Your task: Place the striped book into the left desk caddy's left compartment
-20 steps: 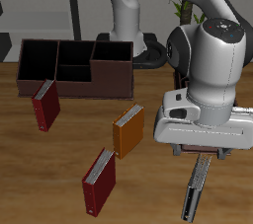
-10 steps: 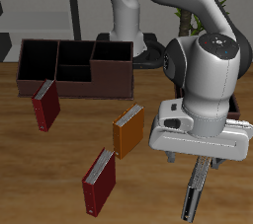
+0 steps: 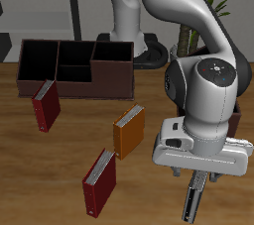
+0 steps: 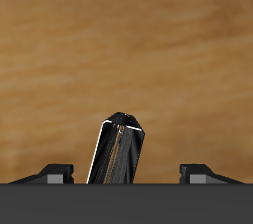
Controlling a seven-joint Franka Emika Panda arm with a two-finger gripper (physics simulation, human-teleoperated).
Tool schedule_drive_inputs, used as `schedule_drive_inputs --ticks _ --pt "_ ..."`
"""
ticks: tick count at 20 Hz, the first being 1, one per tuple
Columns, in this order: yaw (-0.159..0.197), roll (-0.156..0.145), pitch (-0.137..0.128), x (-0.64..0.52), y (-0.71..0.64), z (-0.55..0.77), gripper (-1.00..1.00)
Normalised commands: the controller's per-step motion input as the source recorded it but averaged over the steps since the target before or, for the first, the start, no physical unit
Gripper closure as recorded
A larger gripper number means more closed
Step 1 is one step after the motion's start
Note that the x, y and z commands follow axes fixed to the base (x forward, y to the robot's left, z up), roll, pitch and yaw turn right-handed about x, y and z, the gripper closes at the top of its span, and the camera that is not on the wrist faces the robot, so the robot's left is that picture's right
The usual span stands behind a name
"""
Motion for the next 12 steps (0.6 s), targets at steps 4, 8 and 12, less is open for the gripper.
schedule_drive_inputs --ticks 4,8,12 --pt "-0.003 0.007 0.026 0.05 0.07 -0.17 1.00" --pt "-0.002 -0.002 0.005 0.00 -0.01 0.00 1.00" --pt "0.007 0.014 -0.022 -0.08 0.02 0.21 1.00"
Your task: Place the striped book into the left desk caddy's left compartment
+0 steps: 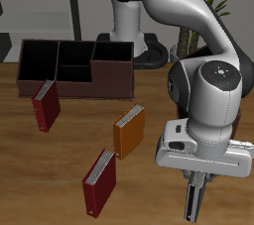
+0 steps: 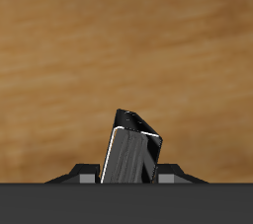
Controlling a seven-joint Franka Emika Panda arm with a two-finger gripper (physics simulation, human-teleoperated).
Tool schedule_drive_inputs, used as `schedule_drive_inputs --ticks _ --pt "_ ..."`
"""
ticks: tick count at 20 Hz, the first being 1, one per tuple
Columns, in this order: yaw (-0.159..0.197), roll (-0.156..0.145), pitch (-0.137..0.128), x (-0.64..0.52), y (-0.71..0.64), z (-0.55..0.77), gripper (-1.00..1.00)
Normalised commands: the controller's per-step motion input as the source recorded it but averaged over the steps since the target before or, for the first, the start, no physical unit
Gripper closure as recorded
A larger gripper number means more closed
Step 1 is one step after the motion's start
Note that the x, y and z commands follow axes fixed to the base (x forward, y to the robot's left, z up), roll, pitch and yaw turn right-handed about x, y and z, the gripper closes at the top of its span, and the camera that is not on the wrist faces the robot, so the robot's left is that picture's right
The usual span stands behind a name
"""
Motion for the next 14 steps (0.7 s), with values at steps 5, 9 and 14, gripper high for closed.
schedule_drive_inputs --ticks 5,9,14 --pt "0.006 -0.009 -0.052 -0.26 -0.12 0.59 1.00" --pt "-0.007 -0.017 -0.029 -0.38 -0.22 0.70 1.00" --pt "0.008 0.016 -0.069 -0.56 -0.13 0.72 1.00"
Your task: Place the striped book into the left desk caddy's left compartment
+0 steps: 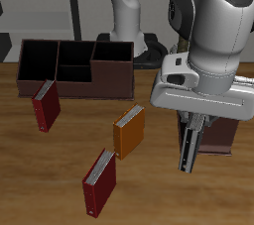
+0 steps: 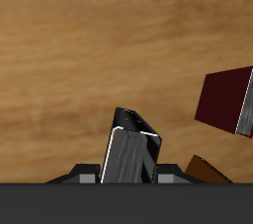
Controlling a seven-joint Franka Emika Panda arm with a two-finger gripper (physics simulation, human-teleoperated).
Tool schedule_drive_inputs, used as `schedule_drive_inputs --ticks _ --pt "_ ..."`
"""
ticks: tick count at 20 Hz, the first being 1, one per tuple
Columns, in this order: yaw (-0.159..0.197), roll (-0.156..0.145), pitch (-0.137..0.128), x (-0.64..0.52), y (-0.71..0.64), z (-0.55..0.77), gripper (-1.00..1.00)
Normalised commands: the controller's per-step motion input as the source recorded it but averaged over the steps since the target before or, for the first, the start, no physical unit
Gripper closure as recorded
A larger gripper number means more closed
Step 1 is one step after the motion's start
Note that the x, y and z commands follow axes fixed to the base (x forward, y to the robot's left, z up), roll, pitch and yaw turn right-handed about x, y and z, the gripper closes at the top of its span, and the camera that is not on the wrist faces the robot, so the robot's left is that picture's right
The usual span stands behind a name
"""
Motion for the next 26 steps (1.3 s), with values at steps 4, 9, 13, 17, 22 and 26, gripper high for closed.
schedule_drive_inputs --ticks 4,9,13,17,22,26 --pt "0.024 0.002 -0.055 -0.77 -0.19 0.72 1.00" --pt "0.027 -0.040 -0.083 -0.60 -0.25 0.60 1.00" --pt "0.006 -0.039 -0.077 -0.62 -0.21 0.56 1.00" --pt "-0.024 -0.014 -0.030 -0.55 -0.12 0.35 1.00" --pt "-0.022 -0.005 0.001 -0.50 -0.08 0.11 1.00" --pt "0.025 0.005 -0.022 -0.49 -0.06 0.08 1.00"
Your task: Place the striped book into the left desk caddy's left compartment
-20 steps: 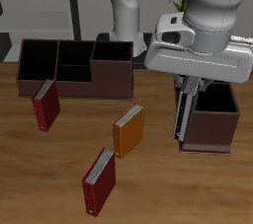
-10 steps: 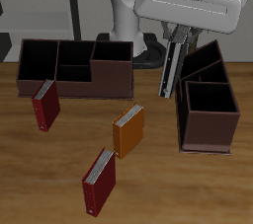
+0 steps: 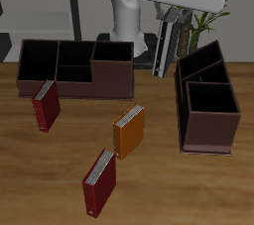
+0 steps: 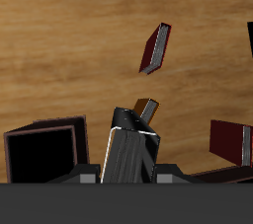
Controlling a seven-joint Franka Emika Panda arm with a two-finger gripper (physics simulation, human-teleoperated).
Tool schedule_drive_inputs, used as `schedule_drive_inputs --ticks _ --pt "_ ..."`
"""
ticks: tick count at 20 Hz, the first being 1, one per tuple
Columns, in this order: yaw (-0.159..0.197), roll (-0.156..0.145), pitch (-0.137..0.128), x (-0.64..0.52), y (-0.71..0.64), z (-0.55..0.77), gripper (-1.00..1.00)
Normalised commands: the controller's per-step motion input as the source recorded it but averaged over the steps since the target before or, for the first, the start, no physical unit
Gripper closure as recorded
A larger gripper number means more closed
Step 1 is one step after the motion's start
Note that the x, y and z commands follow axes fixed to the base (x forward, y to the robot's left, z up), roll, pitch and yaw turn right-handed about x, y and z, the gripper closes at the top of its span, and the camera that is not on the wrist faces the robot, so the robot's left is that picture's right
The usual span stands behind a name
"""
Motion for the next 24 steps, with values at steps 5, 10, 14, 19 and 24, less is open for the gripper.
schedule_drive_inputs --ticks 5,10,14,19,24 --pt "0.008 -0.034 -0.005 -0.40 -0.09 0.04 1.00" --pt "0.038 -0.002 -0.065 -0.41 0.09 0.00 1.00" --pt "0.042 0.009 -0.001 -0.29 0.14 -0.17 1.00" --pt "0.035 0.007 -0.015 -0.35 0.14 0.03 1.00" --pt "0.021 0.039 -0.028 -0.53 0.19 0.13 1.00"
